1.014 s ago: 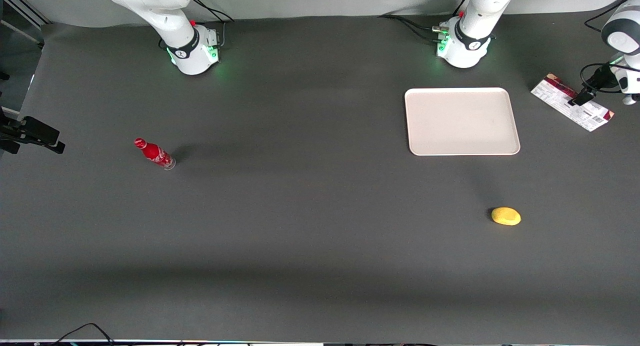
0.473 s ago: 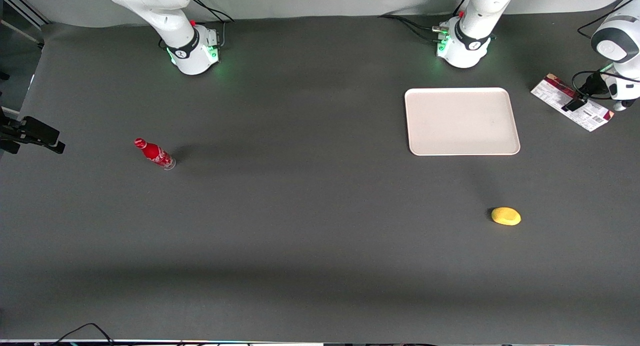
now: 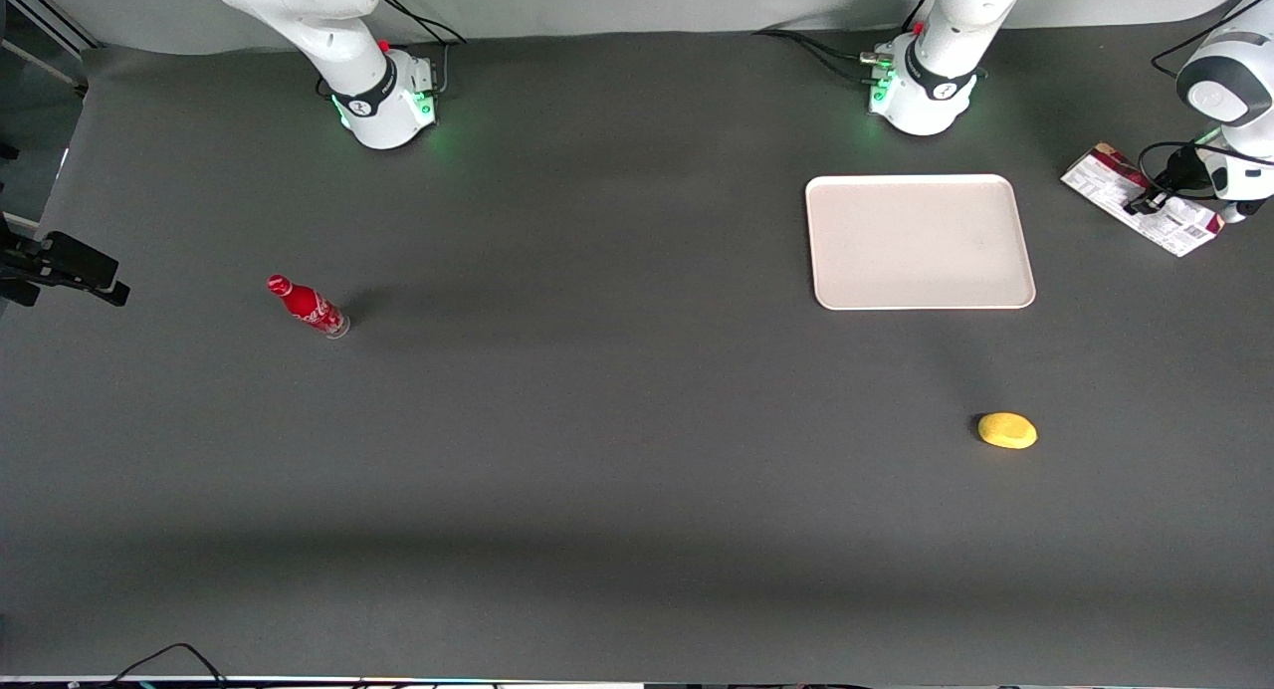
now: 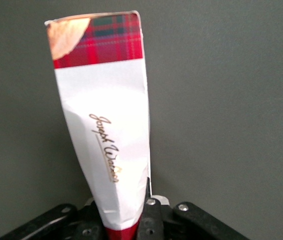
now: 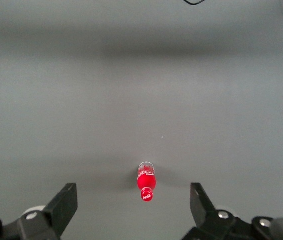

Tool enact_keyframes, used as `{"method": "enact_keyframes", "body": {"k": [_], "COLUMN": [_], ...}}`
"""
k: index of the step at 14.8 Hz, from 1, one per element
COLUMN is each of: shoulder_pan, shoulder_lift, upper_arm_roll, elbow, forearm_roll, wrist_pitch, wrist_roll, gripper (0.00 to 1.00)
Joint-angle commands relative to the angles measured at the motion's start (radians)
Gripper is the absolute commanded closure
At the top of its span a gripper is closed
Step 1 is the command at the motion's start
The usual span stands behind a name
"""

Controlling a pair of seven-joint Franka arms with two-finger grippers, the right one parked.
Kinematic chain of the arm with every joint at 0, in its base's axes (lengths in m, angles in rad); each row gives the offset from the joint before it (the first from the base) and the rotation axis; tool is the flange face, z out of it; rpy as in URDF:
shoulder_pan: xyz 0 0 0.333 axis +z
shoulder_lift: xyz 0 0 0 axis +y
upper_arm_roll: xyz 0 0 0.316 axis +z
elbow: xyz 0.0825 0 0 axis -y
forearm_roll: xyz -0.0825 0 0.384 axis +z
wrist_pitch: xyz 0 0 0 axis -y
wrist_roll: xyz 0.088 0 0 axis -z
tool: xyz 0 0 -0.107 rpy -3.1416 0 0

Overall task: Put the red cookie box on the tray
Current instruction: 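Lift the cookie box upright with the left gripper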

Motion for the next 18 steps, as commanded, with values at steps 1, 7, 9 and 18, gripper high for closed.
{"method": "enact_keyframes", "body": {"k": [1,7,9,18], "shoulder_pan": [0.003,-0.087,-0.135,-0.17], "shoulder_lift": [-0.026,-0.097,-0.146,-0.184], "upper_arm_roll": [-0.011,-0.012,-0.017,-0.067], "elbow": [0.04,0.282,0.378,0.706], "forearm_roll": [0.01,0.01,0.012,0.01], "wrist_pitch": [-0.02,-0.304,-0.445,-0.874], "wrist_roll": [0.065,0.15,0.157,0.254], "gripper": [1.0,1.0,1.0,1.0]}}
